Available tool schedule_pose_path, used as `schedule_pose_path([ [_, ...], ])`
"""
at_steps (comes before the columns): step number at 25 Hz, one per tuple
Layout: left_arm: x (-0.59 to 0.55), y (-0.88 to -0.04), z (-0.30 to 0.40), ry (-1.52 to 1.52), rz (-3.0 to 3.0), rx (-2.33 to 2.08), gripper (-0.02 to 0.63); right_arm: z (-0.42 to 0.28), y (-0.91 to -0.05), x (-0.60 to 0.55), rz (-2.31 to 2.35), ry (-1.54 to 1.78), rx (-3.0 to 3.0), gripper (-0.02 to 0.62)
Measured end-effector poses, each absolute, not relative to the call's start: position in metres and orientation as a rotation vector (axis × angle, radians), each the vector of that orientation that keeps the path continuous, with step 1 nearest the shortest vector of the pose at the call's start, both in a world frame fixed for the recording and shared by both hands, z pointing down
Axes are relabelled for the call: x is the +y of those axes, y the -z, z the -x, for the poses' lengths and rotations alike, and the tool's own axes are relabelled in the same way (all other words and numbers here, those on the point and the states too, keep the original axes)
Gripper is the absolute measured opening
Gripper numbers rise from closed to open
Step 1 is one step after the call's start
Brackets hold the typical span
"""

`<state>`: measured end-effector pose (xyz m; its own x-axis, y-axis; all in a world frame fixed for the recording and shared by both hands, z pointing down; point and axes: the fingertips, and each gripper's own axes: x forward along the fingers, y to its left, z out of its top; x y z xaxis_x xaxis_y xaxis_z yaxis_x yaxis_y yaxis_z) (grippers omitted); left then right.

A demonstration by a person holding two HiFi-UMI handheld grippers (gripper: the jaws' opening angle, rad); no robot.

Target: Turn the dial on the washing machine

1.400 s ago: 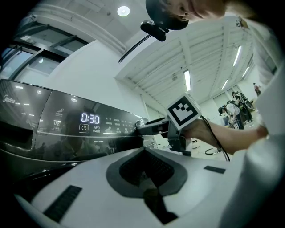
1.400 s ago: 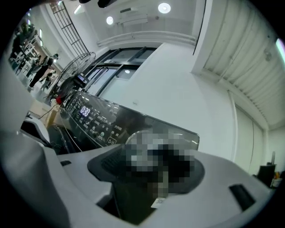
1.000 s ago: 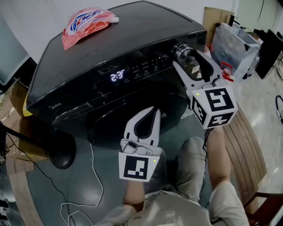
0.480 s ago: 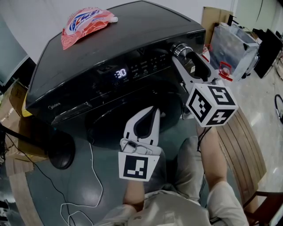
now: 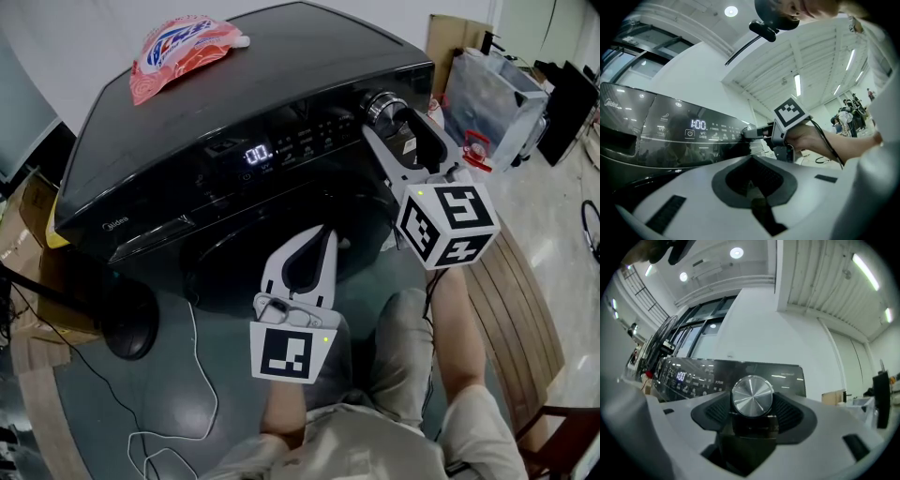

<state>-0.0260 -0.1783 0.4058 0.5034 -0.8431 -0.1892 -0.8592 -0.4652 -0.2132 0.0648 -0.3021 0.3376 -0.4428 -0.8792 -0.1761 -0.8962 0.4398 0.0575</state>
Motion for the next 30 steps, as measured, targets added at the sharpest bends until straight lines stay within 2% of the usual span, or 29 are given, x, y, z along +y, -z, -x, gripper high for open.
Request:
schedule_pose_path([
  [3, -0.1781, -0.4063, 0.0259, -0.087, 2.473, 1.438, 0.014, -0.0619, -0.3393, -0.3007, 1.614, -0.376, 2.632, 0.319],
  [7, -0.1772, -0.406, 0.0263, -0.095, 2.474, 1.441, 0.014, -0.0643, -0.3361, -0.3011, 1.646, -0.549, 2.675, 0.321],
  [13, -0.1762, -0.4058, 0.0273, -0.067, 2.462, 1.43, 0.014, -0.0594, -0.3332, -0.3006, 1.573, -0.695, 2.756, 0.287],
  [21, -0.1764, -0.4045, 0.0296, -0.082, 2.464, 1.444, 0.014, -0.0598, -0.3329, -0.3003, 1.57, -0.605, 2.732, 0.278],
  [30, -0.1766, -0.4046, 0.028, -0.083, 2.464, 1.444, 0.014, -0.063, -0.3341, -0.3025, 1.588, -0.363, 2.664, 0.278],
])
